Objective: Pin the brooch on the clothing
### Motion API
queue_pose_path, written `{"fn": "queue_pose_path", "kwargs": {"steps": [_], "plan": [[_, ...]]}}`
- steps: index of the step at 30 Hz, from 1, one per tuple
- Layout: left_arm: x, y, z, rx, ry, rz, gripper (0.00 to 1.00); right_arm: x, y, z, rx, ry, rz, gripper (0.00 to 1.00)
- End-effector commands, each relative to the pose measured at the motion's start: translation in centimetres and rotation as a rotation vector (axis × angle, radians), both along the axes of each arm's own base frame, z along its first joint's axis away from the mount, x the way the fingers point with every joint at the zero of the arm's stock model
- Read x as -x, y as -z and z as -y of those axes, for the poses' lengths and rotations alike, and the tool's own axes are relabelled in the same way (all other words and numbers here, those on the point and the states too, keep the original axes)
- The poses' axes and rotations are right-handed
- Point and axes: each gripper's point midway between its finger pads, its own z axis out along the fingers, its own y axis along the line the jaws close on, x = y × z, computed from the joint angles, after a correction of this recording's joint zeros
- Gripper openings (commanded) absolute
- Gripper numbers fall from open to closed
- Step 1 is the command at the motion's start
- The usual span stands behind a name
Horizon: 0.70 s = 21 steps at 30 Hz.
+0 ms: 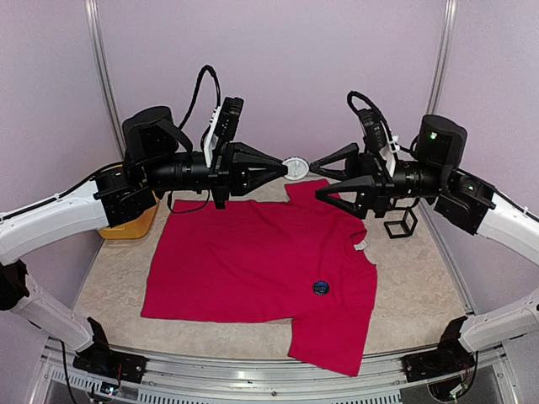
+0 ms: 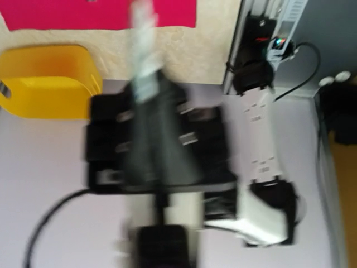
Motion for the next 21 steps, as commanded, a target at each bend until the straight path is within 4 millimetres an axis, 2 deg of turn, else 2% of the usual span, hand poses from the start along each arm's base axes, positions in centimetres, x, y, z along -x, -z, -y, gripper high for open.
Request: {"fn": "queue_pose_path", "kwargs": {"steps": [1, 3, 5, 7, 9, 12, 14, 18, 21], "plan": [[0.7, -1.4, -1.2, 0.025, -0.009, 0.049, 0.0, 2.8, -0.6, 2.6, -0.013, -0.022, 0.139, 0.57], [0.7, -1.2, -1.2, 0.018, -0.009, 0.047, 0.0, 0.6, -1.4, 3.2, -0.051, 0.136, 0.122, 0.48], [0.7, -1.2, -1.1, 0.016, -0.008, 0.045, 0.0, -1.8, -2.9, 3.9, -0.134, 0.276, 0.047, 0.29], [0.7, -1.1, -1.1, 0.015, -0.011, 0.042, 0.0, -2.3, -3.7, 3.5, -0.154, 0.276, -0.005, 0.22], [0.5, -1.1, -1.0, 0.014, -0.018, 0.042, 0.0, -2.1, -3.9, 2.3, -0.146, 0.219, -0.051, 0.23], [0.5, -1.1, -1.1, 0.014, -0.022, 0.041, 0.0, -1.7, -4.0, 1.2, -0.148, 0.172, -0.058, 0.32], [0.5, -1.0, -1.0, 0.011, -0.022, 0.039, 0.0, -1.7, -3.7, 0.6, -0.144, 0.168, -0.046, 0.35], [0.6, -0.8, -0.9, 0.007, -0.018, 0.035, 0.0, -1.5, -3.2, 0.0, -0.139, 0.135, -0.048, 0.28], [0.5, -0.5, -0.6, 0.002, -0.017, 0.029, 0.0, -1.2, -2.7, -0.5, -0.125, 0.094, -0.052, 0.27]]}}
